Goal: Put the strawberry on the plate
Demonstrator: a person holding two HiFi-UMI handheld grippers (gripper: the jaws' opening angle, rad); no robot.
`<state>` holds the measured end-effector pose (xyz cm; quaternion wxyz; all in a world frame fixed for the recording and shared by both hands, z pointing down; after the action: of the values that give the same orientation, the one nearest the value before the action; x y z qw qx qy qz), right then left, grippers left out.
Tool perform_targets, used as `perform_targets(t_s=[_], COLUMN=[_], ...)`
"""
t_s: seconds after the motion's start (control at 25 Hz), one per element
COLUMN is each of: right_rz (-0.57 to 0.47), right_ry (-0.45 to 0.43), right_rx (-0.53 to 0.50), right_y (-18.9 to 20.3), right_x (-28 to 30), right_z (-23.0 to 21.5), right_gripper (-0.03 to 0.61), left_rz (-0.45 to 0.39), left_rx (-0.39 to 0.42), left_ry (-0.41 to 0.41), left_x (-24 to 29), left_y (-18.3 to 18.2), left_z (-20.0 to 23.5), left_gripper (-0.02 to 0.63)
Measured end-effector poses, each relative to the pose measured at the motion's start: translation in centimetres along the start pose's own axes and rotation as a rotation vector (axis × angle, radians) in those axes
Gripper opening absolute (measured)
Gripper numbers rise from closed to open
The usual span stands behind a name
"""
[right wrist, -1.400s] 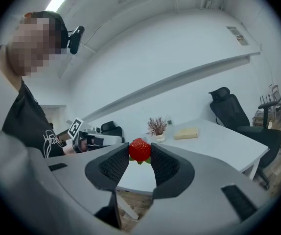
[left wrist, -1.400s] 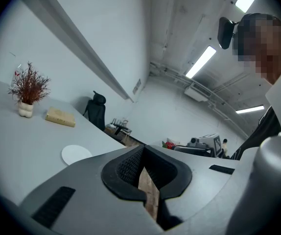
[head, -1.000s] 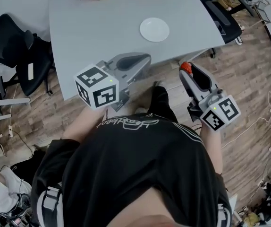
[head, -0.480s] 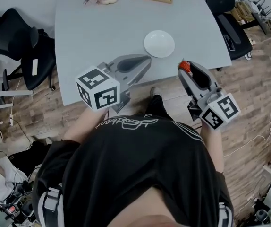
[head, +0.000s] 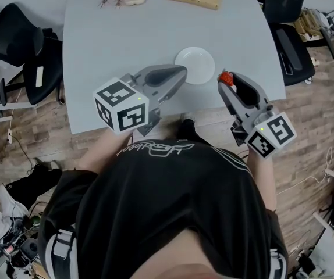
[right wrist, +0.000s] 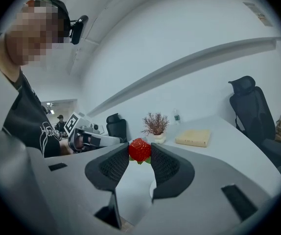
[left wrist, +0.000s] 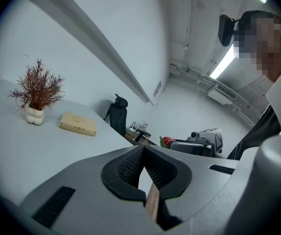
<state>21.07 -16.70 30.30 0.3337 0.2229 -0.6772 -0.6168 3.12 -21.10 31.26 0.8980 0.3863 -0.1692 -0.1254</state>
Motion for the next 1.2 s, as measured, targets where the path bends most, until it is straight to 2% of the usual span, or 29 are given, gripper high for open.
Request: perform_targets(t_s=[0.44, 0.76, 1.08, 1.2], right_rz=[0.054, 0.117, 0.203, 0.257], right_ry=[-0.057, -0.076, -0.098, -0.104], right_rx=[-0.022, -0.089, -0.127, -0.177], right_y=[0.9, 2.3, 5.0, 6.5], right_x=[3.1, 5.9, 9.0, 10.1], right_z=[-2.3, -3.4, -4.8, -5.0], right_gripper=[0.132, 0.132, 0.132, 0.132], left_rz=[0.001, -0.001, -0.005, -0.004], left_rx=[-0.047, -0.099, -0.131, -0.146], left_ry=[-0.031, -0.066, -0.099, -0.113], left_x=[1.7, 1.7, 2.1, 2.1], left_y=[-0.1, 0.8, 1.2, 1.5], left_z=[2.8, 4.9, 6.6, 7.1], left_gripper=[0.008, 0.006, 0.006, 0.006])
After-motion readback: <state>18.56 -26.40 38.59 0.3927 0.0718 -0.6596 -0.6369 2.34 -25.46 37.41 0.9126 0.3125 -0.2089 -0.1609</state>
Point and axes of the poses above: the fingertips, and each gripper's own axes: x forward along the fingers, z to its left, y out of its underside, the point moved 6 cm from there along -x, backward along the fingers, and after that the axes turned 14 degrees about -x, right-handed, at the moved point
